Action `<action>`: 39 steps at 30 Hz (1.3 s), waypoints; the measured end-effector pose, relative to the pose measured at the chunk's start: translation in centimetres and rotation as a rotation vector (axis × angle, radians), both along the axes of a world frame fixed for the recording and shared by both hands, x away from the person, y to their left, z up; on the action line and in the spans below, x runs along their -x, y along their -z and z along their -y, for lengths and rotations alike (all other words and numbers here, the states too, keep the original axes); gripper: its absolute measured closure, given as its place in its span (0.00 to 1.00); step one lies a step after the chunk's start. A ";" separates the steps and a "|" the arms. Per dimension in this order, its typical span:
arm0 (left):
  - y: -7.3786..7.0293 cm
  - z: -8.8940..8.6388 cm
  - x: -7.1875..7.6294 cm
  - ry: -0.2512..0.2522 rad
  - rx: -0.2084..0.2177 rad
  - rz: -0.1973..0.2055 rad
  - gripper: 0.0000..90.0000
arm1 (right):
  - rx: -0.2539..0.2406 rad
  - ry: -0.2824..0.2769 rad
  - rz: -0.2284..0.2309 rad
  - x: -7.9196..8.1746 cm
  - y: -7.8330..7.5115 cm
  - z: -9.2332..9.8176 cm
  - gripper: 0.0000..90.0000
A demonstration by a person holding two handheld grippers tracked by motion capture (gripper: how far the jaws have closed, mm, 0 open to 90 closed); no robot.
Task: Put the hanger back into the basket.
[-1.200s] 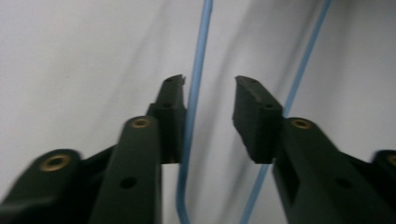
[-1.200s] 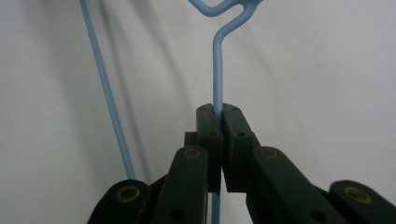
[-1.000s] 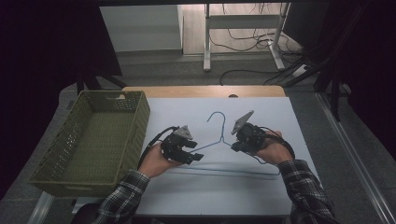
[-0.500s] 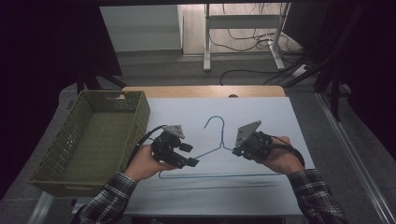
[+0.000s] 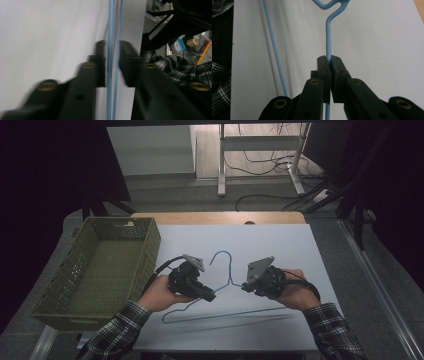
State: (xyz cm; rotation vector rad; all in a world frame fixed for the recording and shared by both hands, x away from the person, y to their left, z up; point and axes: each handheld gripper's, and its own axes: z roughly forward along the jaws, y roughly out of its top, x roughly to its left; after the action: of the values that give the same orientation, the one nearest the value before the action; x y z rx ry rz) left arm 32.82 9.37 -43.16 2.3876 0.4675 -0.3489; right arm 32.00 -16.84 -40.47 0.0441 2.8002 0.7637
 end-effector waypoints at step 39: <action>-4.0 -7.8 1.7 -0.290 0.149 0.144 0.97 | -0.347 0.399 -0.163 1.1 0.5 5.8 0.18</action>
State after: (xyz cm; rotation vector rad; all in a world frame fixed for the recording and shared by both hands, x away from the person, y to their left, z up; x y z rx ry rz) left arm 31.15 17.15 -39.17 2.1447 0.6846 -0.0777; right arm 30.86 -22.62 -40.99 0.7281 2.6322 1.1636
